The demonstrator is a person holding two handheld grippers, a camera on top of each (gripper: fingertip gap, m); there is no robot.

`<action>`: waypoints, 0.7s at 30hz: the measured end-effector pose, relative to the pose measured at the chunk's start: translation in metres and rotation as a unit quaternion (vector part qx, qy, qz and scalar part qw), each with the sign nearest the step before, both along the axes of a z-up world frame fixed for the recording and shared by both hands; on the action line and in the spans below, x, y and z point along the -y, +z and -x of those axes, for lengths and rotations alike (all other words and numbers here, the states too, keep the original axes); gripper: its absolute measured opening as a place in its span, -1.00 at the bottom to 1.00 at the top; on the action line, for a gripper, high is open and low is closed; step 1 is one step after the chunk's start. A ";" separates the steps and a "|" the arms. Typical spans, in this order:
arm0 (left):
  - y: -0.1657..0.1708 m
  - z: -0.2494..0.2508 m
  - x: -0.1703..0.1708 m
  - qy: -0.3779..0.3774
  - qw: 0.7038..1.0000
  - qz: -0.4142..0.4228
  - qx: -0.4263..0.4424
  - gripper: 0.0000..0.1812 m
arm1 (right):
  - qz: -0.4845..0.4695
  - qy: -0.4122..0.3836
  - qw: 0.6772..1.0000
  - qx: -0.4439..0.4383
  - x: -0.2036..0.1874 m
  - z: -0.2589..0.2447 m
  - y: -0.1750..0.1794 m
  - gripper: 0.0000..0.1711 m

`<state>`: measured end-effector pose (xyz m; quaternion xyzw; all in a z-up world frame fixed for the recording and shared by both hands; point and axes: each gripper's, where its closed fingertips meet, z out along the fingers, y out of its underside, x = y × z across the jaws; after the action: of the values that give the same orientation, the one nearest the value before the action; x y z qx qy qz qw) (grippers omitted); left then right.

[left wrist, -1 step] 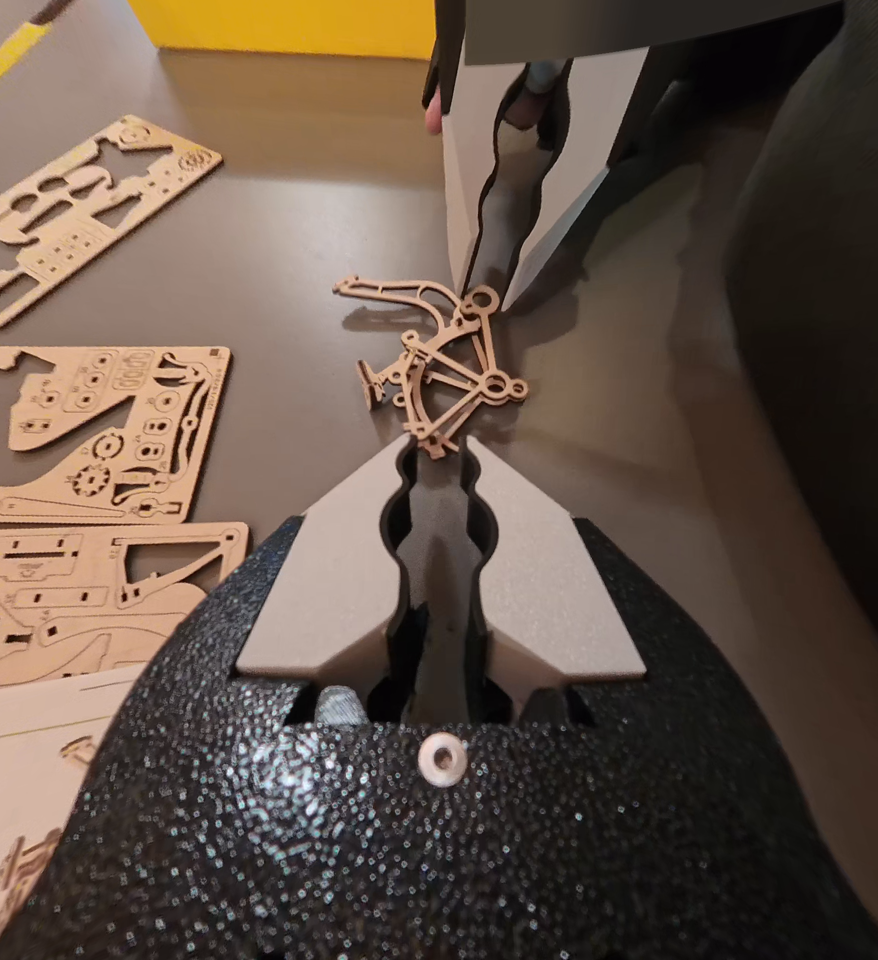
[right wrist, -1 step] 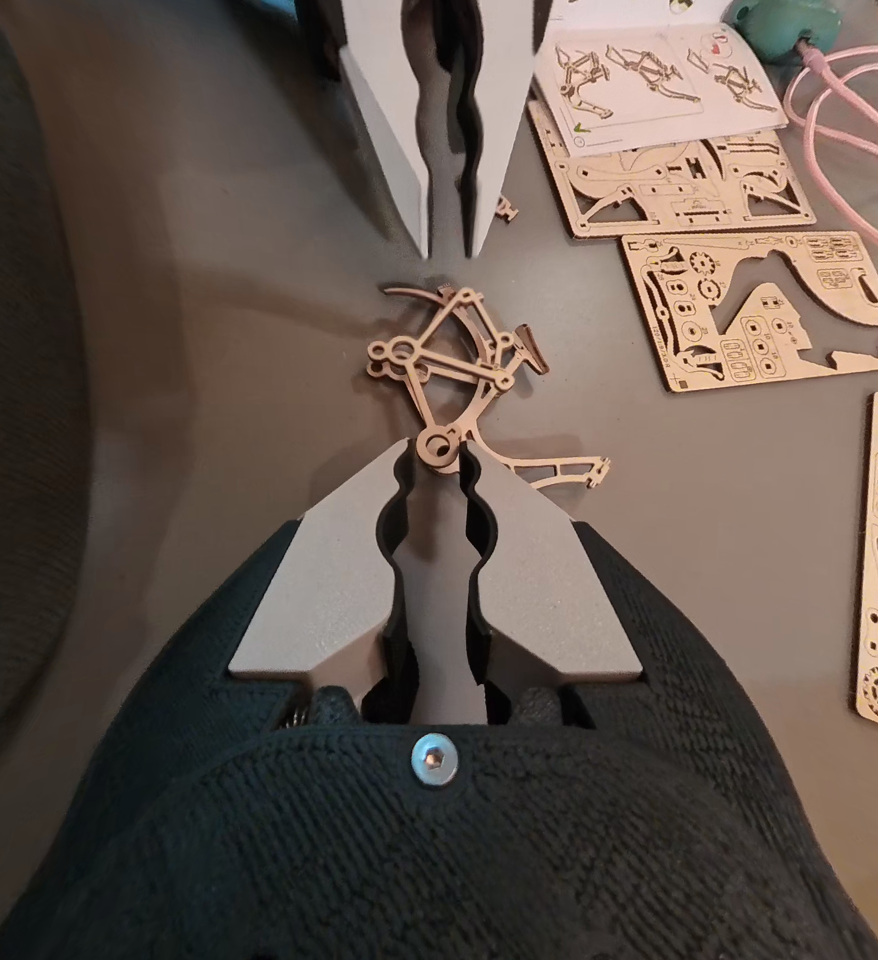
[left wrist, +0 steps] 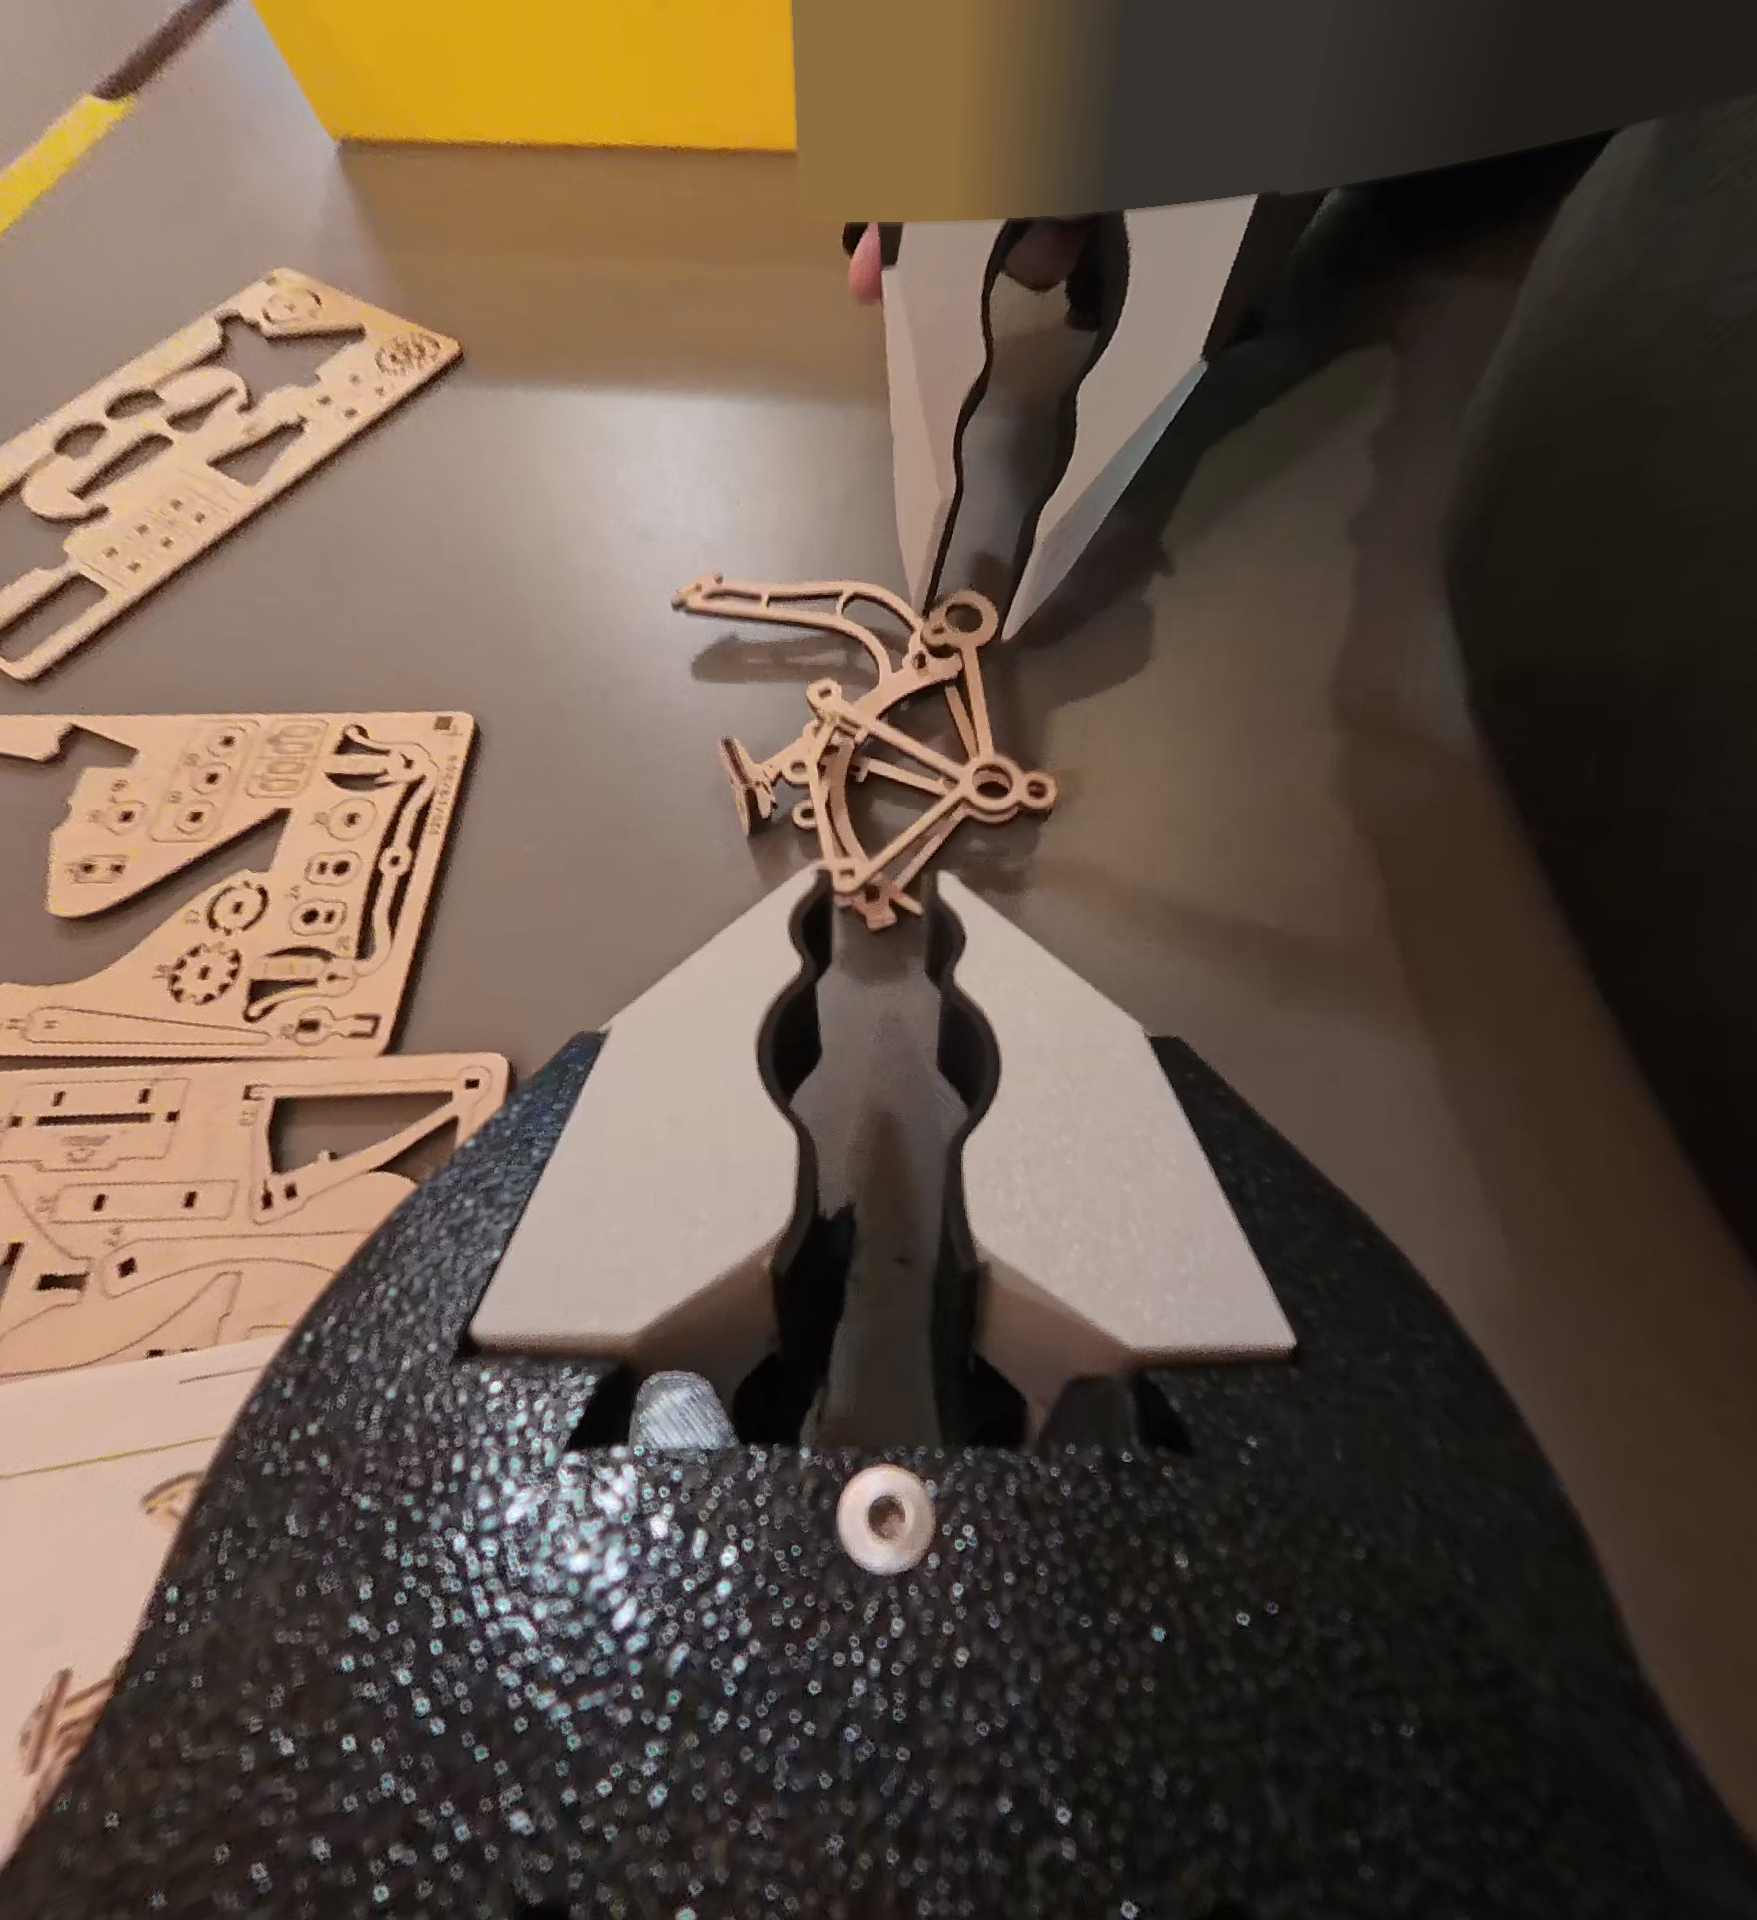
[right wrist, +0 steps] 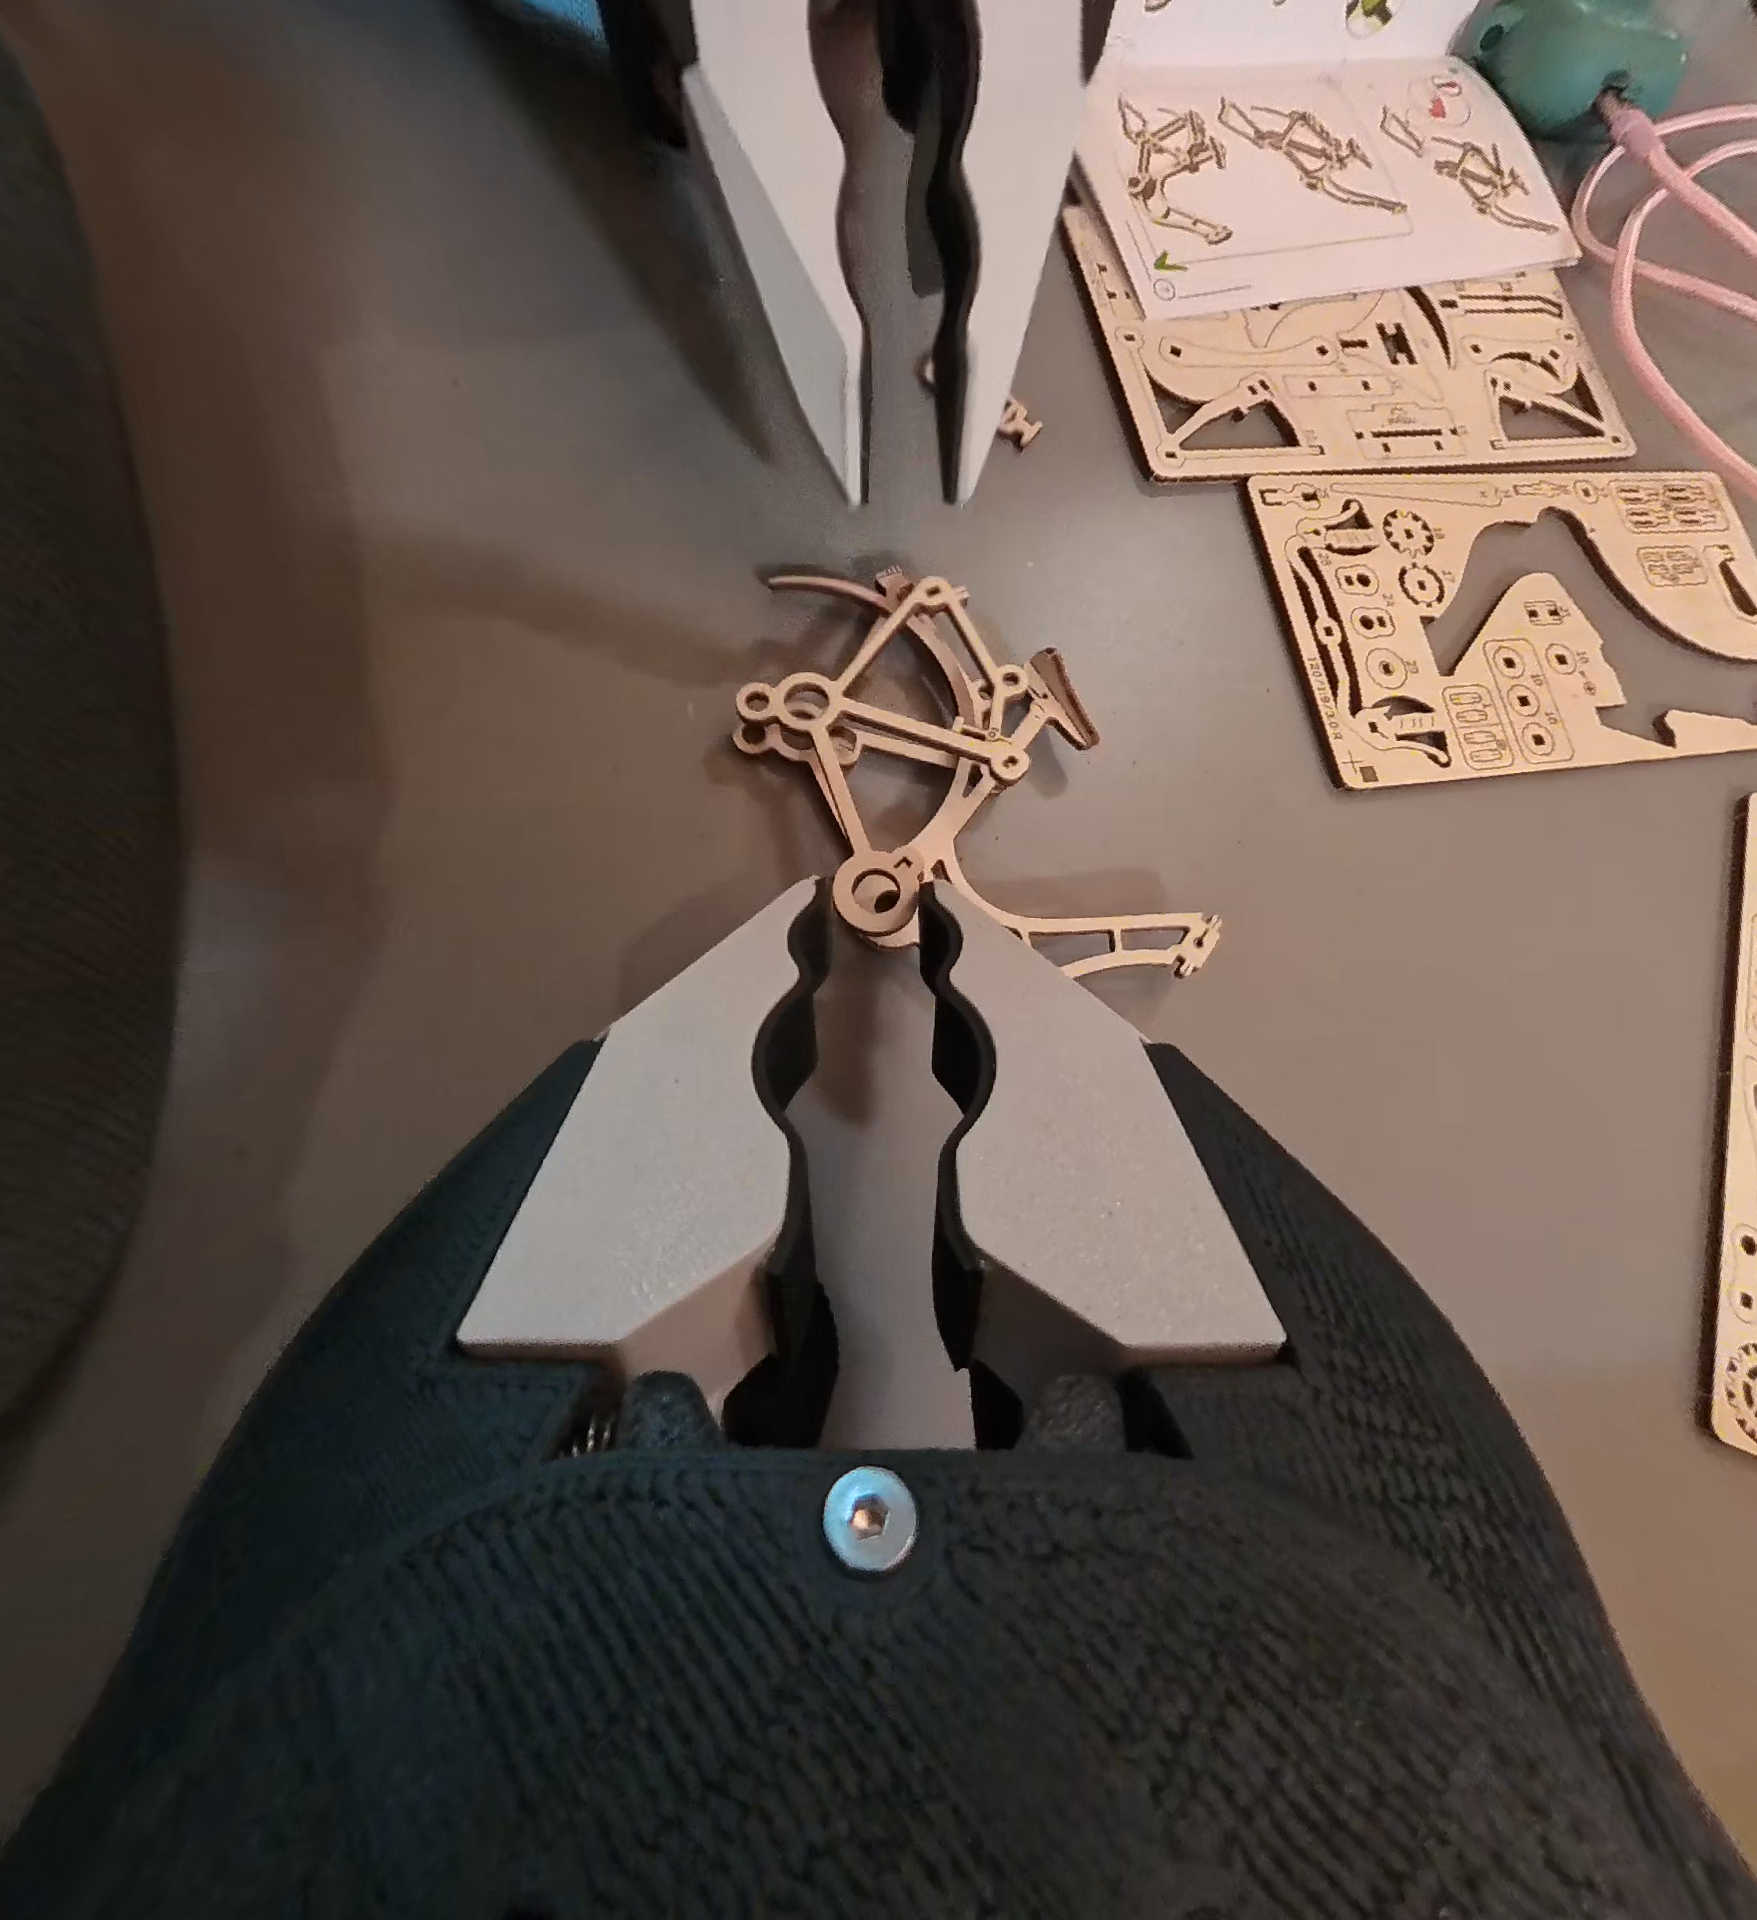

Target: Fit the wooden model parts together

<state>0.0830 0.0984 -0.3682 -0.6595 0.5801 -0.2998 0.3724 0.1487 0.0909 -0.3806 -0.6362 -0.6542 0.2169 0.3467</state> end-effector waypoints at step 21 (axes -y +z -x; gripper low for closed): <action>0.014 -0.036 0.027 -0.054 0.996 0.013 0.064 -0.78 | 0.001 0.036 0.999 0.001 -0.005 0.000 -0.005 -0.83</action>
<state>0.1189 0.0716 -0.3537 -0.6113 0.5860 -0.3689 0.3832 0.1483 0.0960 -0.3853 -0.6125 -0.6772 0.2292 0.3372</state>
